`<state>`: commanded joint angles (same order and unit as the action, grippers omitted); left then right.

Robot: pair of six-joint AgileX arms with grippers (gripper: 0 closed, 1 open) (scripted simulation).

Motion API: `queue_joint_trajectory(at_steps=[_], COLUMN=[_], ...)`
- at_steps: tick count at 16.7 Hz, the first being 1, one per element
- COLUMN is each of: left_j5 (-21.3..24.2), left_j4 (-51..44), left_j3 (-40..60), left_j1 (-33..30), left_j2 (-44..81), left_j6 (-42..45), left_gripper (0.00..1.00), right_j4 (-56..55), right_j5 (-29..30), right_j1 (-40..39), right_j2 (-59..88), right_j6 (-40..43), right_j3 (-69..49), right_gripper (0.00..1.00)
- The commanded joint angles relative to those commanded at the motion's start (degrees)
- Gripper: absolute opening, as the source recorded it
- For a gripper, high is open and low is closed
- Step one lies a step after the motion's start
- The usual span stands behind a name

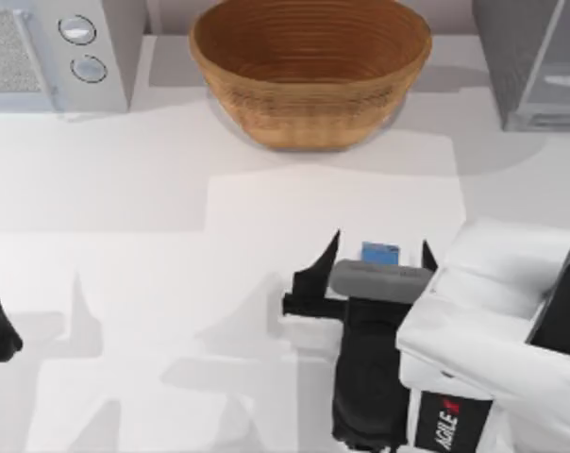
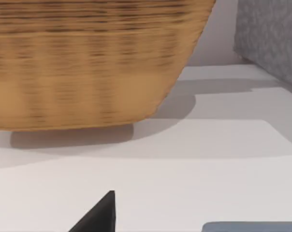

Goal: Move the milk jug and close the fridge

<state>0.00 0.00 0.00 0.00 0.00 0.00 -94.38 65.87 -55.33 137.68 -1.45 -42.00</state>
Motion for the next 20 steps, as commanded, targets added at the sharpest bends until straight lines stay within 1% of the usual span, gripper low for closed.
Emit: queue_joint_trajectory(at_steps=[10, 11, 20], left_j5=[0.0, 0.0, 0.0], left_j4=[0.0, 0.0, 0.0], left_j3=[0.0, 0.0, 0.0], left_j1=[0.0, 0.0, 0.0], left_j2=[0.0, 0.0, 0.0], left_j6=[0.0, 0.0, 0.0], left_gripper=[1.00, 1.00, 1.00], right_j4=[0.0, 0.0, 0.2], right_j5=[0.0, 0.0, 0.0], right_j1=[0.0, 0.0, -0.1], right_j2=[0.0, 0.0, -0.3], right_j6=[0.0, 0.0, -0.1], right_j3=[0.0, 0.0, 0.1], right_gripper=[0.02, 0.00, 0.00])
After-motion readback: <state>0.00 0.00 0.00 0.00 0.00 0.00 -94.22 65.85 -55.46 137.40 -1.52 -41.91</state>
